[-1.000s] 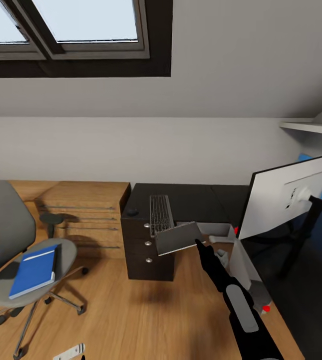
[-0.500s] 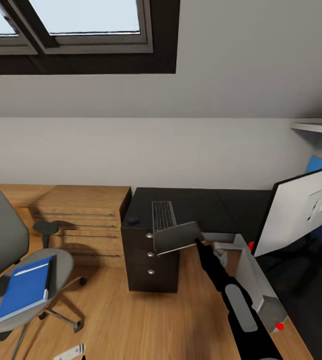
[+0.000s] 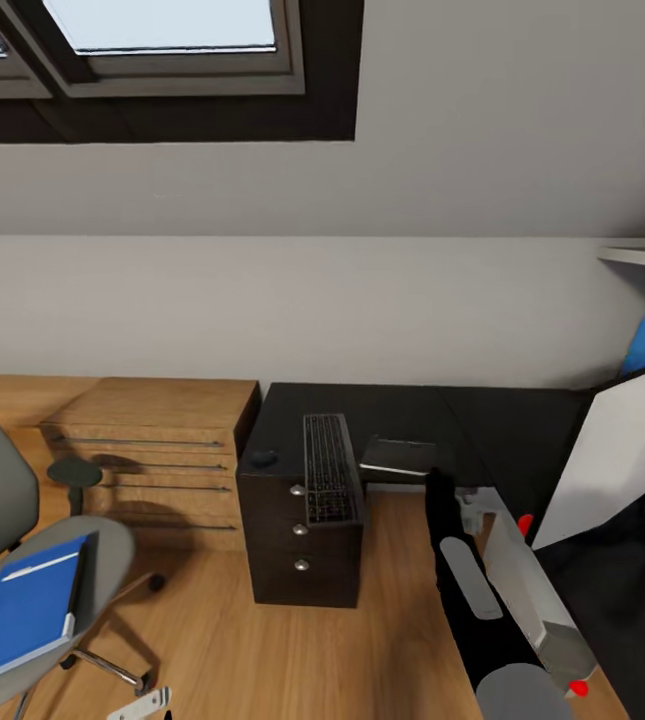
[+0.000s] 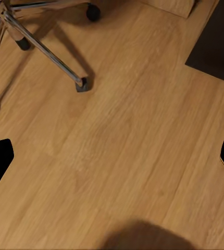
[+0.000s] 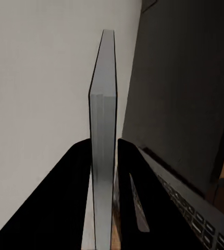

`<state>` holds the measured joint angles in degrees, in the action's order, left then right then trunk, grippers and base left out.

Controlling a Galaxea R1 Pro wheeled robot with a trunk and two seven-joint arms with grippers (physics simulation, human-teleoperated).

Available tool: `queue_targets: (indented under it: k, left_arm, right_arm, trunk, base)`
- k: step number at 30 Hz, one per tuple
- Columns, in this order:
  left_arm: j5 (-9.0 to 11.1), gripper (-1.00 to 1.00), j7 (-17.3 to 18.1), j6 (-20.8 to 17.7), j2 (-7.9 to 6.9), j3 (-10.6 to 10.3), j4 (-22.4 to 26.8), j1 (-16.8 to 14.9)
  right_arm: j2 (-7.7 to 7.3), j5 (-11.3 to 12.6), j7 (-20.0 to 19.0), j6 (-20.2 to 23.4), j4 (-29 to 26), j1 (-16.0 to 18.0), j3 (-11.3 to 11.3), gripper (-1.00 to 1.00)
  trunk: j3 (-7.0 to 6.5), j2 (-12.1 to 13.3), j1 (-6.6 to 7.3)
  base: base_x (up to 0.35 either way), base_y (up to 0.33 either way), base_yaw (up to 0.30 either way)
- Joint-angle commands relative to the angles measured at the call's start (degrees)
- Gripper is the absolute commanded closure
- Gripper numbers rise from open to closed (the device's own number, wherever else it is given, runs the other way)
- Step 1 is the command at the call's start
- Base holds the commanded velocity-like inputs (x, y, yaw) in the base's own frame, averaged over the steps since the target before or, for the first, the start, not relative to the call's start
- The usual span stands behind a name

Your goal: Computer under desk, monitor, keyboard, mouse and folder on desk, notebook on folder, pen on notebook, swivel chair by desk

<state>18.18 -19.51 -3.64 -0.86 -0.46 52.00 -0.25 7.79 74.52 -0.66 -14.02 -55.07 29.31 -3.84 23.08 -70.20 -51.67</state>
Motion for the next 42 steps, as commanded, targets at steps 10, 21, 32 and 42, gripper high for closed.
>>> queue_targets:
  k: [10, 21, 32, 42]
  left_arm:
    - [0.27, -1.0, -0.02, -0.14, -0.02, -0.28, 0.39, -0.01]
    - [0.3, -1.0, 0.08, -0.17, -0.02, -0.5, 0.82, -0.01]
    - [1.33, -1.0, -0.06, -0.79, -0.08, -0.68, 5.55, -0.01]
    - [1.84, -1.0, -0.34, -0.92, -0.09, -0.77, 5.83, -0.01]
  right_arm:
    - [-0.17, 2.81, -12.54, -2.15, 6.3, 0.22, 4.54, 1.0]
    - [-0.55, 10.0, -9.9, -5.09, 6.71, 0.22, 2.84, 1.0]
    - [-1.0, 9.95, -6.08, -11.87, 7.57, 0.22, 2.02, 1.0]
    - [-1.2, 9.94, -6.02, -11.94, 7.6, 0.22, 2.08, 1.0]
  trunk:
    - [0.06, -0.04, -0.03]
    - [0.06, -0.04, -0.03]
    - [0.24, -0.44, -0.25]
    - [2.04, -4.45, -2.45]
  base:
    - [0.325, 0.0, 0.0]
    - [0.323, 0.0, 0.0]
    - [0.051, 0.0, 0.0]
    - [0.0, 0.0, 0.0]
